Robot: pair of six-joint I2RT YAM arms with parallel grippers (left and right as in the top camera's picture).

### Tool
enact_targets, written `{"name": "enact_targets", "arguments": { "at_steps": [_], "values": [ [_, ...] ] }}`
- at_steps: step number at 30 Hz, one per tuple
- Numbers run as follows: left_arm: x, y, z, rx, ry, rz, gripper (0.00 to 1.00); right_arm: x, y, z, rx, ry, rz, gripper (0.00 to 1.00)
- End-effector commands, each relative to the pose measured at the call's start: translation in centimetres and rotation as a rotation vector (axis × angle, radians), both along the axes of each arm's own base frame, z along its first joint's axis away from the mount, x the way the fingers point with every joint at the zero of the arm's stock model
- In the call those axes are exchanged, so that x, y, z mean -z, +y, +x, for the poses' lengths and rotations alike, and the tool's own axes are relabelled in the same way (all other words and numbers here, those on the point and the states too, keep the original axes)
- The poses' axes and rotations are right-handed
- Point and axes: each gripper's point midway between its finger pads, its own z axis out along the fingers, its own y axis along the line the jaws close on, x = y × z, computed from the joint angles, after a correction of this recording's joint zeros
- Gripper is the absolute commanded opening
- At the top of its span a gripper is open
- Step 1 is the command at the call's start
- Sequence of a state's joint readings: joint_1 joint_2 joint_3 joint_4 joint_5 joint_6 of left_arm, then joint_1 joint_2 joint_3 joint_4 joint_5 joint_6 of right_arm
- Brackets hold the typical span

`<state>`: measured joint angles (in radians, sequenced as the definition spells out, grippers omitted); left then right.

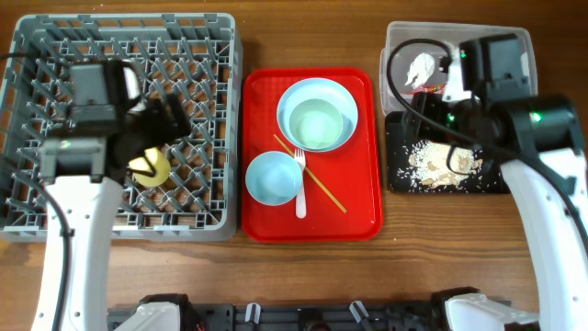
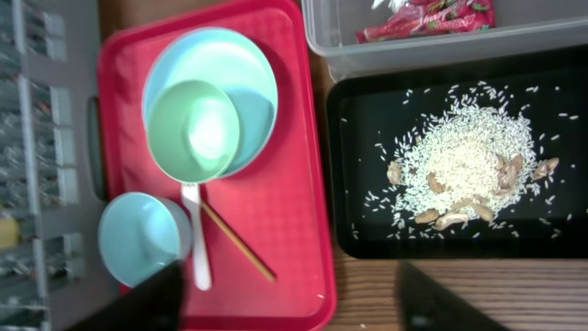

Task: Sort waste into correct bins and load items into the dishwasher rack
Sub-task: 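Place the yellow cup upside down in the dish rack with the left gripper, then grasp the small light-blue bowl on the tray with the left gripper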

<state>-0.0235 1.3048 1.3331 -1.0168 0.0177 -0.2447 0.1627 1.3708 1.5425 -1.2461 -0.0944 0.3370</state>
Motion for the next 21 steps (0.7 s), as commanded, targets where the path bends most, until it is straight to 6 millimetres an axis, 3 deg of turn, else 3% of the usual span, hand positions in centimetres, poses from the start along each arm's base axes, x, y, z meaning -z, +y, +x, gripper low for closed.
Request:
{"name": "enact_targets", "arguments": {
  "at_steps": [1, 6, 12, 16, 18, 21],
  "values": [
    [0.5, -5.7, -0.4, 0.176, 0.023, -0.042, 1.00, -0.7, -0.4, -0.2, 0.020, -0.025, -0.007, 1.00],
    [2.1, -13.3, -1.9, 0.410, 0.086, -0.103, 1.00, -0.7, -1.8, -0.8, 0.116, 0.002, 0.017, 1.00],
    [8.1, -18.9, -3.6, 0.567, 0.256, -0.003, 0.94, -0.3, -4.9, -1.3, 0.307, 0.053, 0.059, 1.00],
    [12.9, -21.8, -4.8, 0.641, 0.374, 0.045, 0.90, 0.0, -5.4, -1.7, 0.309, 0.069, 0.035, 1.00],
    [16.1, -22.5, -5.7, 0.666, 0.463, 0.080, 0.80, 0.0, -5.4, -1.8, 0.309, 0.072, 0.034, 1.00],
    [18.7, -22.9, -6.7, 0.680, 0.538, 0.112, 0.71, 0.0, -5.4, -1.8, 0.310, 0.072, 0.035, 1.00]
  ]
}}
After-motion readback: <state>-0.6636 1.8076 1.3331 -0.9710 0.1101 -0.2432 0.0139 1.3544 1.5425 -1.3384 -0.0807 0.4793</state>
